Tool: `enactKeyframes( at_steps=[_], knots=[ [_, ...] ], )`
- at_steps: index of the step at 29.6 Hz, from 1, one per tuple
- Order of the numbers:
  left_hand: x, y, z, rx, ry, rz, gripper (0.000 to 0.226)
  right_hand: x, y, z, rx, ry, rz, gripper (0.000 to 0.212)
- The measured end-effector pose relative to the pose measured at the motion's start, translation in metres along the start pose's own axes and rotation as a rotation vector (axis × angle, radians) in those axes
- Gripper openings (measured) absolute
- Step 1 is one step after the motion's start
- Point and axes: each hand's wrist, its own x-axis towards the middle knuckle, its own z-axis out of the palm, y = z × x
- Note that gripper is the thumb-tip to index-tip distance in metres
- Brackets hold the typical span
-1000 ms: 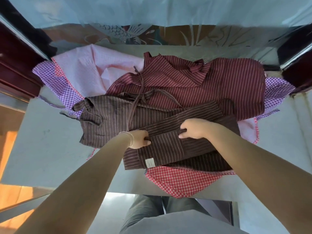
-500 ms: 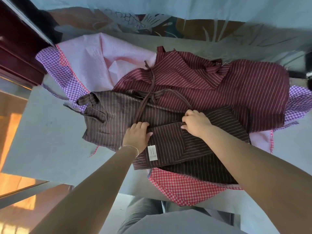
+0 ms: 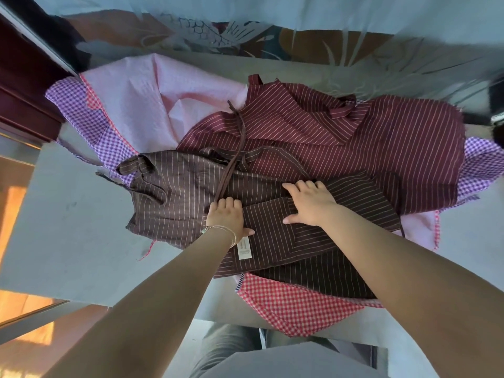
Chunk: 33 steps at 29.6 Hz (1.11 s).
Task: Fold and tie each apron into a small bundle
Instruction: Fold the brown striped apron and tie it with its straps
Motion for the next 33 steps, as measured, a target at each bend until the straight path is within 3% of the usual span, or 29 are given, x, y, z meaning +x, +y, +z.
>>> enactKeyframes(
  at_steps=[5,9,12,15,20,22,24,26,29,31,33],
  knots=[
    [0.009,-0.005,-0.005,-0.041,-0.125,0.034,0.08,-0.004,0.001,0.001,-0.015,-0.04,-0.029,0.092],
    [0.003,-0.013,-0.009,-0.124,-0.129,0.143,0.065,-0.018,0.005,0.008,-0.015,0.023,-0.059,0.085],
    [-0.007,-0.023,-0.015,-0.278,-0.147,0.188,0.047,-0.029,0.012,0.011,-0.029,0.123,-0.086,0.07],
    [-0.018,-0.033,-0.027,-0.251,-0.155,0.21,0.05,-0.043,0.03,0.003,-0.07,0.193,-0.092,0.048],
    [-0.032,-0.048,-0.073,-0.055,-0.075,0.183,0.051,-0.08,0.069,-0.031,-0.1,0.25,-0.027,0.031],
    [-0.039,-0.052,-0.096,-0.009,0.032,0.148,0.041,-0.095,0.077,-0.042,-0.068,0.387,-0.008,0.024],
    [-0.053,-0.055,-0.112,0.03,0.273,0.107,0.024,-0.111,0.081,-0.045,-0.072,0.628,-0.019,0.014],
    [-0.065,-0.059,-0.115,0.049,0.508,0.058,0.014,-0.127,0.083,-0.039,-0.084,0.808,-0.033,0.029],
    [-0.081,-0.059,-0.086,0.073,0.58,0.035,0.034,-0.144,0.077,-0.011,-0.141,0.877,-0.071,0.058],
    [-0.088,-0.053,-0.051,0.066,0.479,0.035,0.045,-0.148,0.066,0.019,-0.187,0.762,-0.066,0.07],
    [-0.093,-0.048,-0.009,0.058,0.29,-0.005,0.06,-0.151,0.055,0.052,-0.206,0.5,-0.01,0.075]
  ],
)
